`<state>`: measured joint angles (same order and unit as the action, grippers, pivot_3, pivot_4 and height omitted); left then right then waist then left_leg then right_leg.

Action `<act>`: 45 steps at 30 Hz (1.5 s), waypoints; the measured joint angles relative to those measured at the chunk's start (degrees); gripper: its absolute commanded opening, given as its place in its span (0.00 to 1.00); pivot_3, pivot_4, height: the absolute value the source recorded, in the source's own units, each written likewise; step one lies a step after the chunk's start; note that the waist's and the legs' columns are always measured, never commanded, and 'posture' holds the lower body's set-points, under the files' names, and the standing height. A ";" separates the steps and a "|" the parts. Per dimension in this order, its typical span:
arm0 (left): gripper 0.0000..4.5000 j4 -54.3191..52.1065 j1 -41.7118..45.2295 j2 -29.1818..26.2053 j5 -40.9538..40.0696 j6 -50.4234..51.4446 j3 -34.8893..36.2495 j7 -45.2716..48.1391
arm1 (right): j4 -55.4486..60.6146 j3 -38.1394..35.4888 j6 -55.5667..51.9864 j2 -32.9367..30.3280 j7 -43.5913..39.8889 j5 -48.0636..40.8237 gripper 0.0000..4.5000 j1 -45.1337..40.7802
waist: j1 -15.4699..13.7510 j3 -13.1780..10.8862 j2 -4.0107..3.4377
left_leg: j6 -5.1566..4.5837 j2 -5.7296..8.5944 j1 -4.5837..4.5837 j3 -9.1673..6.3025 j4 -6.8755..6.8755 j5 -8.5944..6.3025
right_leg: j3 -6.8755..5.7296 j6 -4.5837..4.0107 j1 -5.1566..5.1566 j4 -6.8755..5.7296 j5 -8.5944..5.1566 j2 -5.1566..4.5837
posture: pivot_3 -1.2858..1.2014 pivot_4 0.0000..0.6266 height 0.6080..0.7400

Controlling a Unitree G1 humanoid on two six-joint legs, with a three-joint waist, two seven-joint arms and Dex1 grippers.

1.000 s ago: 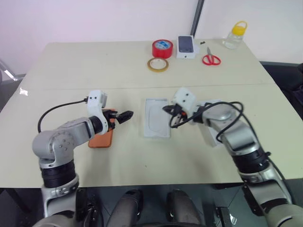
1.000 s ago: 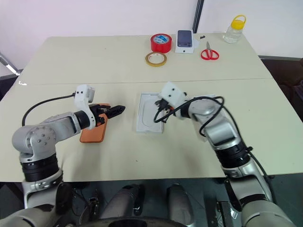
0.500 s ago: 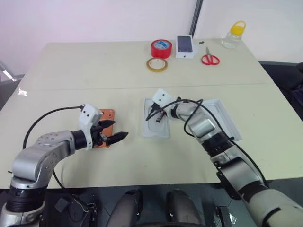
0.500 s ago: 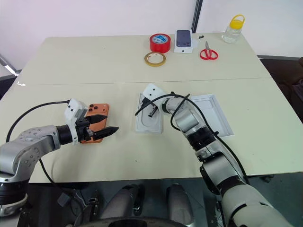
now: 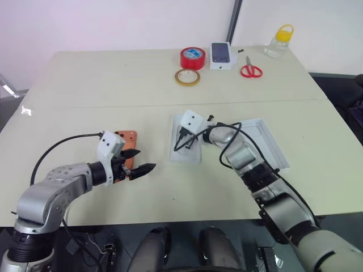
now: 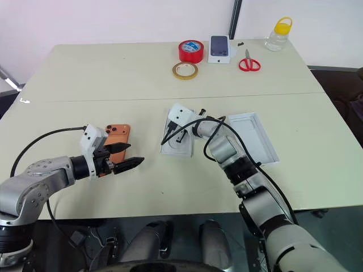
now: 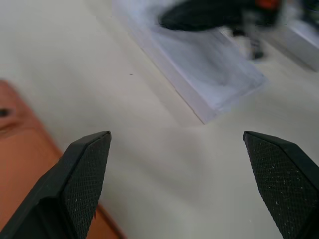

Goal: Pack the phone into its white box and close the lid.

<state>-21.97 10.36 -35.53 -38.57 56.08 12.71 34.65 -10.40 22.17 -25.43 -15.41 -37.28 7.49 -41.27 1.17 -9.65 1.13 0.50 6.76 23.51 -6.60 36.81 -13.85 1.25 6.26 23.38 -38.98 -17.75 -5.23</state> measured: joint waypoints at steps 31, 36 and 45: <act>1.00 3.72 8.04 8.07 -6.78 33.54 16.00 -18.20 | 0.46 16.90 -17.92 11.53 -5.99 1.47 0.00 -6.90 | -0.40 0.09 -0.04 | 0.09 -0.03 -0.12 -0.01 0.07 -0.04 | 0.00 -0.01 0.08 0.01 0.01 0.06 | 0.52 0.24 1.00; 1.00 4.63 7.87 10.40 -10.36 33.82 18.31 -20.28 | 0.46 16.67 -17.77 10.55 -5.96 1.58 0.00 -6.88 | -0.38 0.10 -0.04 | 0.09 -0.03 -0.13 -0.02 0.07 -0.04 | 0.00 -0.01 0.07 0.01 0.01 0.05 | 0.52 0.24 1.00; 1.00 9.12 9.64 13.29 -20.04 35.30 20.21 -25.81 | 0.47 16.52 -17.76 10.58 -5.67 1.54 0.00 -6.81 | -0.19 0.11 -0.02 | 0.08 -0.03 -0.13 -0.03 0.09 -0.04 | -0.01 -0.01 0.07 0.01 0.01 0.06 | 0.52 0.24 1.00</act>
<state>-12.86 20.00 -22.24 -58.61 91.38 32.92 8.85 -9.93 38.69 -43.19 -4.83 -42.94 9.03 -48.08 0.99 -9.54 1.11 0.58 6.72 23.38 -6.63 36.91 -13.90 1.24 6.25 23.45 -38.97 -17.74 -5.17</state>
